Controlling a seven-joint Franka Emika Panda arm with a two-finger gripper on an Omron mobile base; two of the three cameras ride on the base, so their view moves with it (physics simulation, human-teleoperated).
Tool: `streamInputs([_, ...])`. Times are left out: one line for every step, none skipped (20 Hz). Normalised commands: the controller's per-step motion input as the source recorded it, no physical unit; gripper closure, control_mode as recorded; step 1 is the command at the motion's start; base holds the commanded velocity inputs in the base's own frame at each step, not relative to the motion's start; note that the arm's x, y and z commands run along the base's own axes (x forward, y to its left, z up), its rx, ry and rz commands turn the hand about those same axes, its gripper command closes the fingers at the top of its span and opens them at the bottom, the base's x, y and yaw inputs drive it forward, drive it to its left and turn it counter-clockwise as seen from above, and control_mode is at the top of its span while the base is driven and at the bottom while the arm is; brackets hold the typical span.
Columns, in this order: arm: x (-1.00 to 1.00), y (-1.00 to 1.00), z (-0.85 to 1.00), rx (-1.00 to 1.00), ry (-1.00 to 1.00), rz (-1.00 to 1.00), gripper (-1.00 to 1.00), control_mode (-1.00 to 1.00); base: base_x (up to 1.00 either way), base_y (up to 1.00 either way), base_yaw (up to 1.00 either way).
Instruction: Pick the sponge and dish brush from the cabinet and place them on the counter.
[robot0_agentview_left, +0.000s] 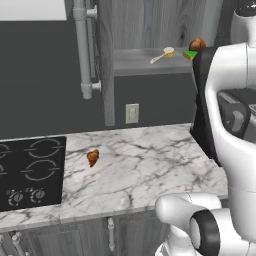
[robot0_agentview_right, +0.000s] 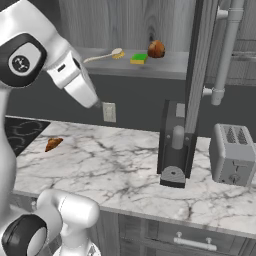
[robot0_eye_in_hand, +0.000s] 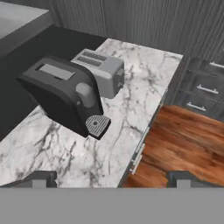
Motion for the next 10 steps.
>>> streamInputs([0.06,0.00,0.03,0.11,-0.15,0.19,-1.00,-1.00,0.00,0.00,0.00])
streamInputs([0.00,0.02,0.00,0.13,-0.15,0.21,-1.00,-1.00,0.00,0.00,0.00])
streamInputs([0.00,0.05,0.00,0.10,-0.15,0.22,-1.00,-1.00,0.00,0.00,0.00])
streamInputs([0.00,0.04,0.00,0.01,-0.14,0.26,-1.00,-1.00,0.00,0.00,0.00])
streamInputs([-0.02,0.00,0.00,0.00,-0.13,0.30,-1.00,-1.00,0.00,0.00,0.00])
streamInputs([-0.11,0.00,0.00,-0.01,-0.13,0.31,-1.00,-1.00,0.00,0.00,0.00])
streamInputs([-0.14,0.00,0.00,-0.03,-0.13,0.30,-1.00,-1.00,0.00,0.00,0.00])
streamInputs([-0.17,0.00,0.00,-0.05,-0.14,0.25,-1.00,-1.00,0.00,0.00,0.00])
streamInputs([-0.13,0.01,0.00,-0.05,-0.11,0.13,-1.00,-1.00,0.00,0.00,0.00])
streamInputs([0.00,0.01,0.01,0.00,-0.04,0.00,-1.00,-1.00,0.00,0.00,0.00])
